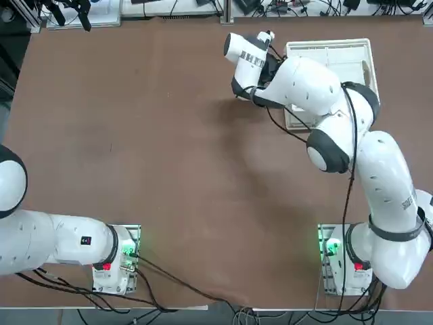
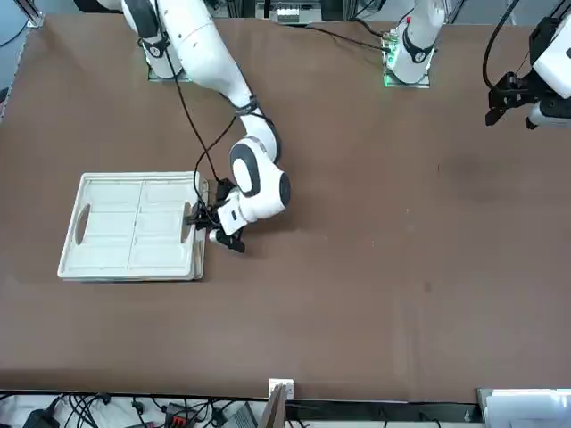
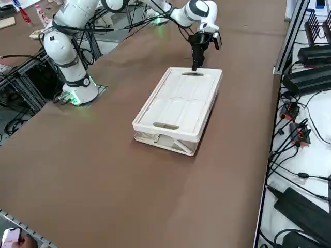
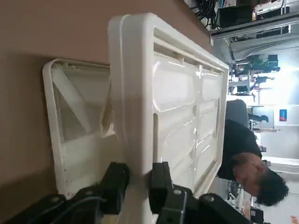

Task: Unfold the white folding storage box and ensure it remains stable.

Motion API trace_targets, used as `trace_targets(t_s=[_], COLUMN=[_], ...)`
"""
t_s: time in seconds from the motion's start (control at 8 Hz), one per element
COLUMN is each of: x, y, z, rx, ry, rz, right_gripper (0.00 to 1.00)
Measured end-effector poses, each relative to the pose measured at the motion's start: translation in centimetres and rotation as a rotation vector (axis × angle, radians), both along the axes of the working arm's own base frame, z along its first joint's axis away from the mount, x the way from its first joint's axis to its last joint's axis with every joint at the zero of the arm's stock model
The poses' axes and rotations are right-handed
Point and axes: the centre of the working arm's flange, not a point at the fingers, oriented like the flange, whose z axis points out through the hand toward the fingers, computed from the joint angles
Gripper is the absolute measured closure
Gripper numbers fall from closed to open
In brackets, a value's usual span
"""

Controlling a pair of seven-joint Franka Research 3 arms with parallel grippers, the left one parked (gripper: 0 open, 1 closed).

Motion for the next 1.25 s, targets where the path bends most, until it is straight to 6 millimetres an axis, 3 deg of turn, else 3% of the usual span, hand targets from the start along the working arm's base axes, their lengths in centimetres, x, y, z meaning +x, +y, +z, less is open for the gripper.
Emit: trace_targets(t_s=[1.25], x=[0.3], y=[0.6], z=[5.1], rx=[-0.045], ry=[-0.004], rz=[0.016], right_gripper=[0.71])
